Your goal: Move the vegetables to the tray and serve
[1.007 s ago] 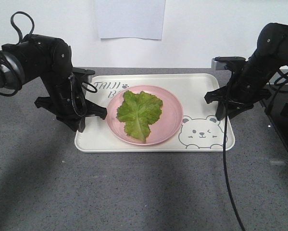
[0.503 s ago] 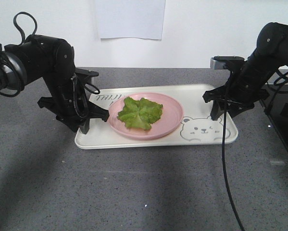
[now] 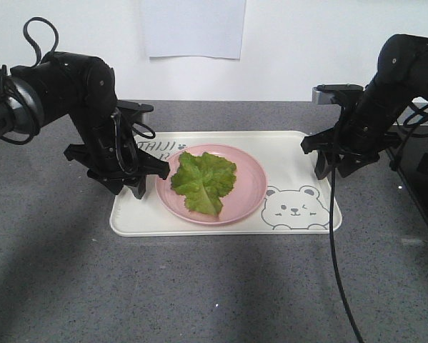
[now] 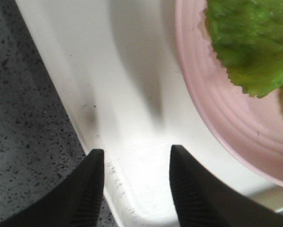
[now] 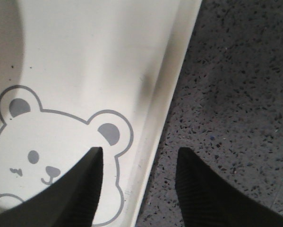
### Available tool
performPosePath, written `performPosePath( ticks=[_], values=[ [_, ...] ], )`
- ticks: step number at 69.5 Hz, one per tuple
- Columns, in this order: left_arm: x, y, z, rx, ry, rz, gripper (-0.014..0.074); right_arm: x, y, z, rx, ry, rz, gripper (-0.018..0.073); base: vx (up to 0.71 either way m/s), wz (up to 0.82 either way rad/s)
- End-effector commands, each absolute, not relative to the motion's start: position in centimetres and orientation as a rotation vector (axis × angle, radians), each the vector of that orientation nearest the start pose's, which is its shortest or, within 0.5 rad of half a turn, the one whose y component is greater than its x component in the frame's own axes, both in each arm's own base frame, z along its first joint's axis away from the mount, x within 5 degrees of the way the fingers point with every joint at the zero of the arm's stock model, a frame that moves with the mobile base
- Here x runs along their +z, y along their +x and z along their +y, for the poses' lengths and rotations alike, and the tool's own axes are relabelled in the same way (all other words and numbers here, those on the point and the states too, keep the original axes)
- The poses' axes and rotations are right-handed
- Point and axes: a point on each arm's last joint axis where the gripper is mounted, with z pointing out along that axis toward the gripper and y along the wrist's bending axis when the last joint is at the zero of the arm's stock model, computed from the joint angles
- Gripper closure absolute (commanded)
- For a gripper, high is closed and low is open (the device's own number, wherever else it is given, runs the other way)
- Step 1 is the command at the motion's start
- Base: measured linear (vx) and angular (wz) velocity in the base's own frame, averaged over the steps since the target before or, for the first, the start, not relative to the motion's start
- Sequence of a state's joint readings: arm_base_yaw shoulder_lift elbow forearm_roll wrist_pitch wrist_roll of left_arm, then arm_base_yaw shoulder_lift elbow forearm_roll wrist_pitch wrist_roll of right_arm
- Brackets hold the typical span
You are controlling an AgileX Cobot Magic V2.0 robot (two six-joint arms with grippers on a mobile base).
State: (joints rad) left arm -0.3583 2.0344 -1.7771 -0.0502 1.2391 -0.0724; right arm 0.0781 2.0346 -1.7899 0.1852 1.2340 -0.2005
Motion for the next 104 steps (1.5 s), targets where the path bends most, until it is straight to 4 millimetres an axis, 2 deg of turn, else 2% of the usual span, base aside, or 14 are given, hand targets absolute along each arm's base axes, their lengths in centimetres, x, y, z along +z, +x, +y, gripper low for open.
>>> performPosePath(
  ticks=[1,17,24,31,38,45,58,67,72,78,83,91,98,104],
  values=[
    [27.8,39.2,-15.3,-0.139,0.407,2.892,0.0268,29.2,42.0,4.8,0.235,-0.309,2.799,0.0205,0.0,0.0],
    [28.3,39.0,-15.2,-0.138,0.406,2.878,0.0268,31.6,41.6,4.8,0.226,-0.297,2.687,0.0218,0.0,0.0],
    [29.4,38.8,-15.1,-0.147,0.401,2.84,0.0272,33.5,41.1,4.9,0.238,-0.291,2.599,0.0266,0.0,0.0],
    [31.0,38.5,-15.0,-0.169,0.39,2.765,0.0285,36.1,40.4,5.2,0.281,-0.312,2.469,0.0358,0.0,0.0],
    [33.2,38.0,-14.8,-0.193,0.376,2.671,0.0328,38.9,39.3,5.6,0.324,-0.324,2.334,0.0473,0.0,0.0],
    [35.8,37.2,-14.5,-0.221,0.359,2.553,0.0406,41.7,37.9,5.8,0.346,-0.355,2.207,0.0575,0.0,0.0],
    [41.4,35.0,-13.6,-0.274,0.324,2.307,0.0601,46.3,34.3,6.0,0.346,-0.454,2.022,0.0565,0.0,0.0],
    [45.7,32.8,-12.8,-0.312,0.294,2.096,0.0603,49.6,30.8,5.7,0.298,-0.492,1.907,0.0565,0.0,0.0],
    [47.9,31.3,-12.2,-0.33,0.279,1.991,0.0603,50.8,29.1,5.5,0.276,-0.5,1.854,0.0565,0.0,0.0],
    [50.3,29.3,-11.4,-0.337,0.275,1.884,0.0603,52.1,26.2,5.1,0.238,-0.475,1.761,0.0565,0.0,0.0],
    [51.8,27.6,-10.7,-0.322,0.296,1.83,0.0603,51.9,24.0,4.7,0.219,-0.436,1.714,0.0565,0.0,0.0],
    [53.0,25.8,-10.1,-0.305,0.32,1.787,0.0603,49.4,20.7,4.1,0.179,-0.4,1.685,0.0565,0.0,0.0],
    [52.5,24.8,-9.7,-0.297,0.328,1.767,0.0603,45.3,17.8,3.4,0.127,-0.366,1.675,0.0565,0.0,0.0],
    [50.3,24.2,-9.5,-0.301,0.323,1.775,0.0603,41.0,15.8,2.9,0.102,-0.338,1.701,0.0565,0.0,0.0]
  ],
)
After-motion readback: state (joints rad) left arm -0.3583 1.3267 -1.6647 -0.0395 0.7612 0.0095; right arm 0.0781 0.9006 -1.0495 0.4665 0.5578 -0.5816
